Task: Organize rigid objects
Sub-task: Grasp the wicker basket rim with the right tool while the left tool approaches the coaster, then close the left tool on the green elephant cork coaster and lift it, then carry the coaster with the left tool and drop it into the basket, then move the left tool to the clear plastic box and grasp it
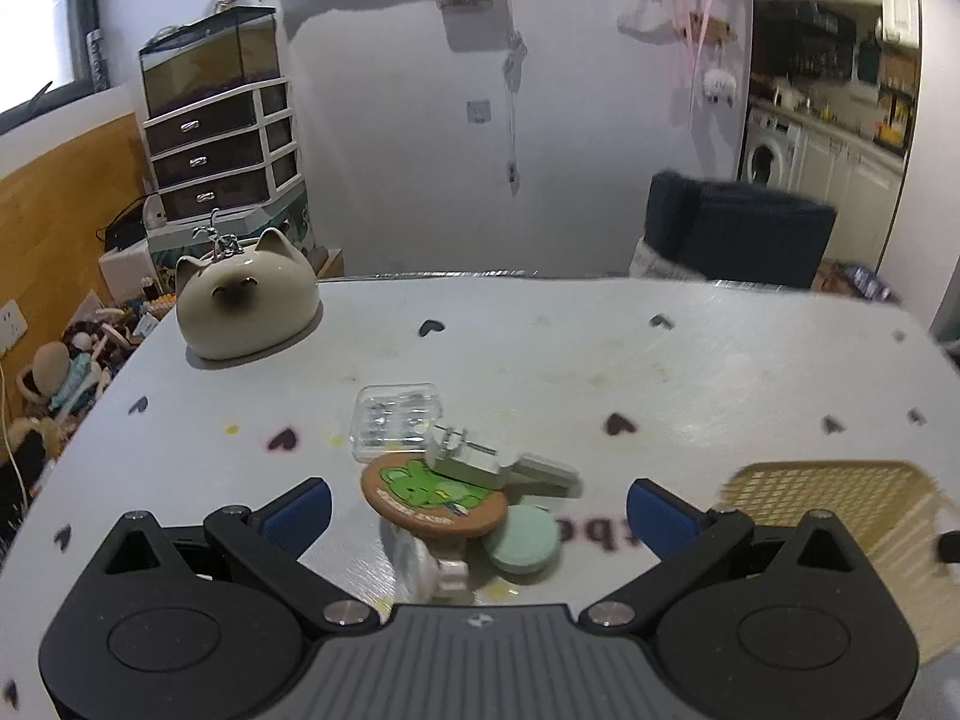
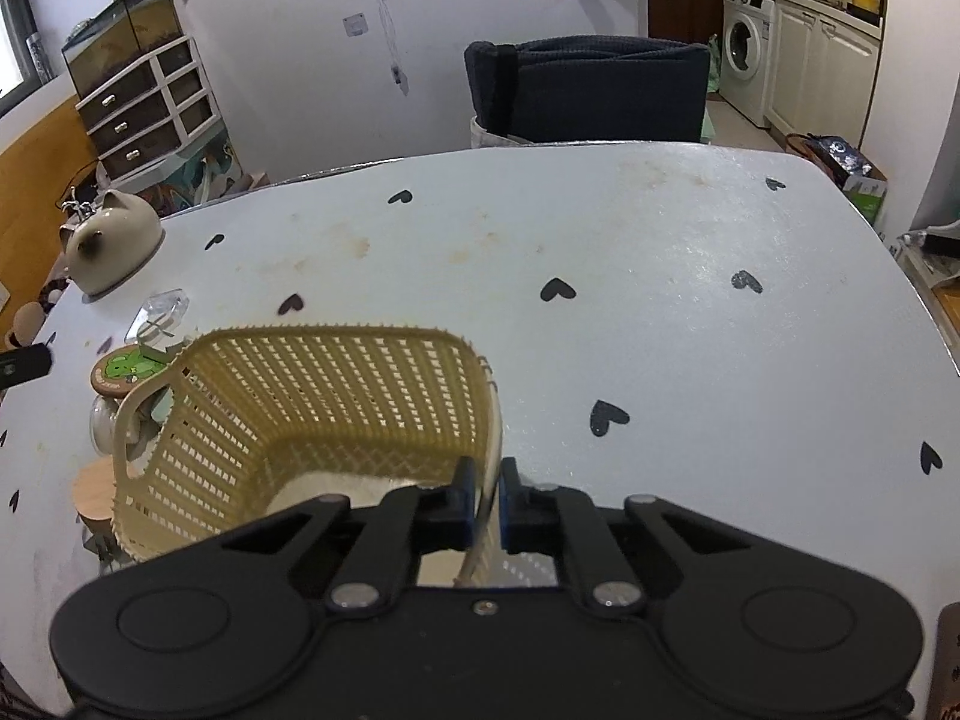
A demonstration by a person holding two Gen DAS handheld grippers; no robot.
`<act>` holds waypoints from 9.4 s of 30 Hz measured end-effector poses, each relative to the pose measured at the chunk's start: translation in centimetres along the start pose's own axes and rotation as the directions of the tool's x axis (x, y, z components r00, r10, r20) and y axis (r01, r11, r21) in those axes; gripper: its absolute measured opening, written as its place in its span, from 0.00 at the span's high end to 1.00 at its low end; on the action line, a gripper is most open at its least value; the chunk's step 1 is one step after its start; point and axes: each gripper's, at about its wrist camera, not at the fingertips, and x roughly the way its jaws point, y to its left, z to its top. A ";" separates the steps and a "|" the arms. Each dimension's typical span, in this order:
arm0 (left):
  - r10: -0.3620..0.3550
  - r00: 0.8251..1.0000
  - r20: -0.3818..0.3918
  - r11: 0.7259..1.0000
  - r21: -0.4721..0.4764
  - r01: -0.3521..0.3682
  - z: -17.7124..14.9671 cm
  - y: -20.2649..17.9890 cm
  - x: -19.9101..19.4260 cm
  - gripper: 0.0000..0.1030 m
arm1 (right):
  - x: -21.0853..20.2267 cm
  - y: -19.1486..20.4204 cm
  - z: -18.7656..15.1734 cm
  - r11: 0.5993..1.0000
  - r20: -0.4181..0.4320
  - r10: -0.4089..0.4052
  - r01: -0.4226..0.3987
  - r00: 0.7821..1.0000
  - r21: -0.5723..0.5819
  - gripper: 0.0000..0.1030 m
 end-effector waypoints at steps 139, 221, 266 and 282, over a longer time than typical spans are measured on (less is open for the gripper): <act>-0.196 0.892 -0.406 0.977 -0.001 0.215 3.2 5.8 12.6 0.04 | 1.0 0.2 0.4 0.997 -0.043 -0.021 0.024 0.999 0.068 0.93; -0.528 0.774 -0.349 0.778 0.165 0.606 -0.4 -15.0 2.0 0.00 | -1.3 -2.0 1.8 0.992 -0.004 0.100 -0.099 0.995 0.071 0.95; -0.039 0.994 -0.103 0.982 -0.189 0.019 4.5 5.2 10.5 0.00 | -1.2 -0.8 1.8 0.998 -0.004 0.031 -0.031 1.000 0.060 0.96; 0.049 0.963 -0.263 0.964 -0.239 -0.114 5.5 7.8 21.6 0.01 | -1.1 -0.5 2.3 0.998 -0.035 0.014 -0.012 0.999 0.061 0.96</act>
